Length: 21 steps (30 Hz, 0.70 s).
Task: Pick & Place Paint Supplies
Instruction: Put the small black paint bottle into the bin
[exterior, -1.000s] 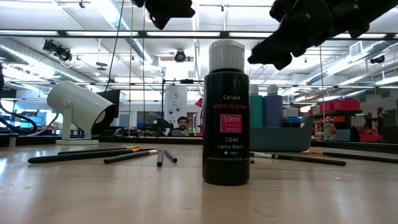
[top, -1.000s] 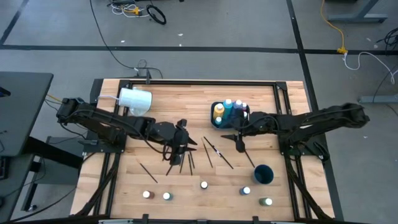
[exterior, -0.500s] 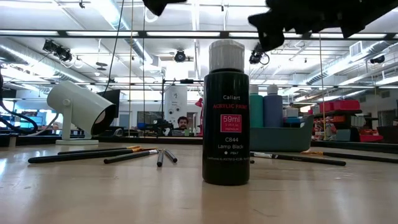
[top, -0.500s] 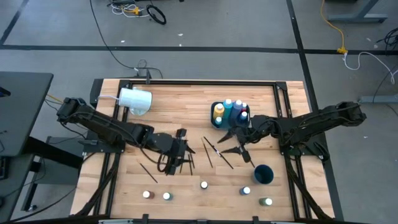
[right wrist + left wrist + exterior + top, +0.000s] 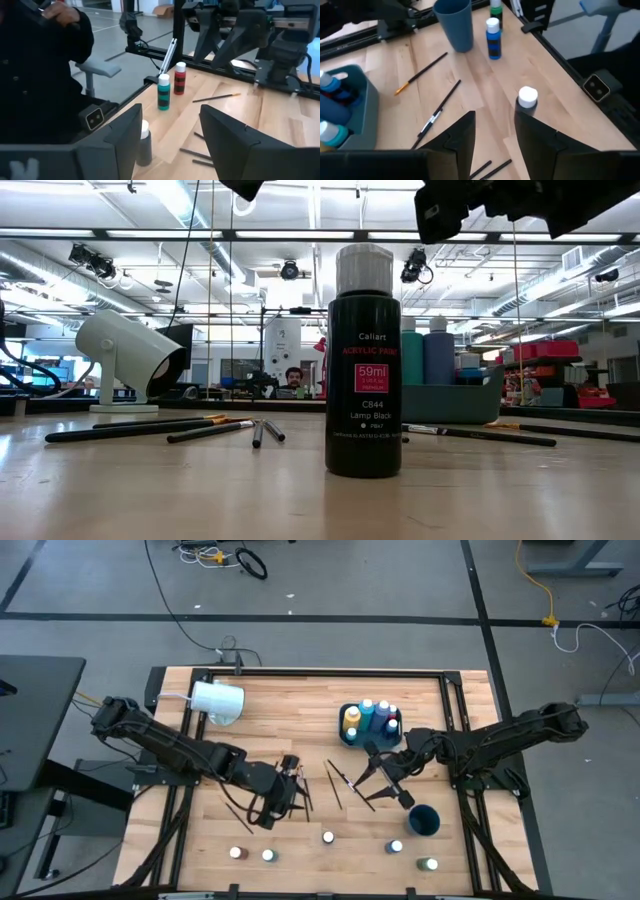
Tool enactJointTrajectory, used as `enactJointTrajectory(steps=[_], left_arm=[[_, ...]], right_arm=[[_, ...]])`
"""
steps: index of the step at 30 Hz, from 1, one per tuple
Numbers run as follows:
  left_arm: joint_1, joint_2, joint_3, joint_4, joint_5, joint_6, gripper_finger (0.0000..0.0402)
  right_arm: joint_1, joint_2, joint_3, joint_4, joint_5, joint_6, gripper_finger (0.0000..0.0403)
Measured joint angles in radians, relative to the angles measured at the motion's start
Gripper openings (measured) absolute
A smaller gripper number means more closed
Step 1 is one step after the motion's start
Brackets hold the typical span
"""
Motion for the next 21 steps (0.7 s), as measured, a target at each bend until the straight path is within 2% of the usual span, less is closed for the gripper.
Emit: enactJointTrajectory(steps=[5, 11, 17, 21], left_arm=[[0.000, 0.000, 0.000, -0.027, 0.000, 0.006, 0.0144], [0.000, -0.023, -0.002, -0.150, -0.018, -0.017, 0.0144], [0.000, -0.150, -0.007, -0.254, -0.071, 0.001, 0.0144], [0.001, -0.284, -0.127, -0.164, -0.061, 0.034, 0.0144]], right_arm=[[0.002, 0.000, 0.000, 0.000, 0.016, 0.003, 0.0203], [0.002, 0.000, 0.000, 0.000, 0.016, 0.003, 0.0203], [0.002, 0.000, 0.000, 0.000, 0.018, 0.004, 0.0203], [0.001, 0.000, 0.000, 0.001, 0.020, -0.003, 0.0203]])
